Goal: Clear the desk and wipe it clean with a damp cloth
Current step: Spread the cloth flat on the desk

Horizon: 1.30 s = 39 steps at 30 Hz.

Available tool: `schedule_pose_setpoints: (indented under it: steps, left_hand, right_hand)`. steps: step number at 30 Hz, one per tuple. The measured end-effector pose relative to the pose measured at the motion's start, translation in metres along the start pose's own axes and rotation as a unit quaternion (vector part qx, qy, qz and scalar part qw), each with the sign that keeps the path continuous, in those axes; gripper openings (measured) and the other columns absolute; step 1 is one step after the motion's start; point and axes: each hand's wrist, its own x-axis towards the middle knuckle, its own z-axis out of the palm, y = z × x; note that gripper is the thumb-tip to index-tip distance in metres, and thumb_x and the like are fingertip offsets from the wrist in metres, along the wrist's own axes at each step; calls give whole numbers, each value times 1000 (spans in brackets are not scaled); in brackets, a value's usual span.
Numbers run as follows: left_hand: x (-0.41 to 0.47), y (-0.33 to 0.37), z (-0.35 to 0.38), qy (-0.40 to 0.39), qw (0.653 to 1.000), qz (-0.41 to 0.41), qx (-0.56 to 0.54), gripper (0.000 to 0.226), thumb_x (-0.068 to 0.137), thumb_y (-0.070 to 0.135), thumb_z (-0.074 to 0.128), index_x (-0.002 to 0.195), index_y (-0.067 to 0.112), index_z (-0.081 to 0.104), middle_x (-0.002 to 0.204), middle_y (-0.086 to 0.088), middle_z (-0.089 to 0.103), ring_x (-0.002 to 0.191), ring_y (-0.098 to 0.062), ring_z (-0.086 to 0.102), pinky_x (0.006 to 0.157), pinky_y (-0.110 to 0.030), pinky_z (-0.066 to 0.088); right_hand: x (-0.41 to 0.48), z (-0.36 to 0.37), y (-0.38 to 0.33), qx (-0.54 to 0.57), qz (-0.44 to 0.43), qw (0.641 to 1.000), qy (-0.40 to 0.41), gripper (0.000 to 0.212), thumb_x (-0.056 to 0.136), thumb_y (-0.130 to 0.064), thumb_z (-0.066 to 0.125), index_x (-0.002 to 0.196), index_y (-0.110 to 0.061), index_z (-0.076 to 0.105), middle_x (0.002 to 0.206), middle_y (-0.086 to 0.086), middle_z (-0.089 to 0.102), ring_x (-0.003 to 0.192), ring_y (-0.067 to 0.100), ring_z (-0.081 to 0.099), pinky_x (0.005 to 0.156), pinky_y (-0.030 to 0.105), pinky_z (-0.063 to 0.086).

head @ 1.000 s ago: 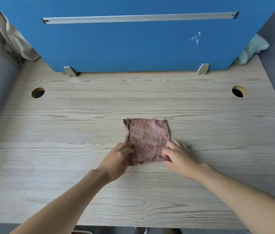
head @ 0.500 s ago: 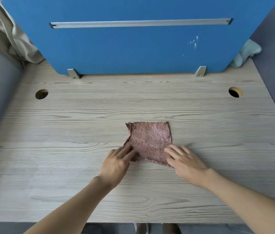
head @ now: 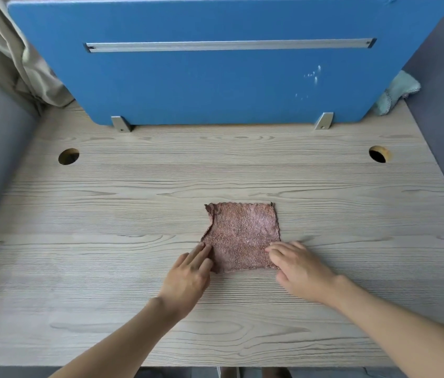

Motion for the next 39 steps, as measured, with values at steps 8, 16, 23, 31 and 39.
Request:
schedule_pose_setpoints:
  steps: [8,16,23,31,39]
  left_hand:
    - [67,-12,-39,23,952,-194,-236,23,101,32,34,99,18,52,82,-6,70,75,-35,65,66,-44,50]
    - [117,-16,-47,23,907,-356,-224,50,101,25,49,145,8,31,138,-18,41,125,-35,43,104,-44,37]
    - [102,-1,-29,-26,887,-378,-263,52,85,11,66,132,19,45,118,-9,44,104,-30,50,93,-34,43]
    - [112,0,-32,115,825,-404,-377,28,86,-7,57,96,13,73,106,-4,62,93,-19,61,81,-20,49]
    - [115,2,-36,94,757,-427,-486,31,92,-6,53,98,20,69,88,-6,70,59,-13,52,50,-19,42]
  right_hand:
    - [44,-25,6,327,269,894,149,20,91,-7,60,83,-18,45,66,-2,51,57,16,43,54,32,34]
    - [85,-39,22,293,450,843,23,29,99,-30,60,93,-2,57,90,12,65,58,12,48,46,22,33]
    - [99,-10,17,341,490,799,71,42,90,-30,74,64,-13,46,67,4,52,68,21,55,55,28,40]
    - [104,-11,16,366,476,790,124,24,87,-25,73,74,-14,56,71,7,59,68,22,58,62,31,45]
    - [98,-8,24,278,477,823,137,15,89,-24,70,77,-22,60,92,4,68,87,28,65,81,39,57]
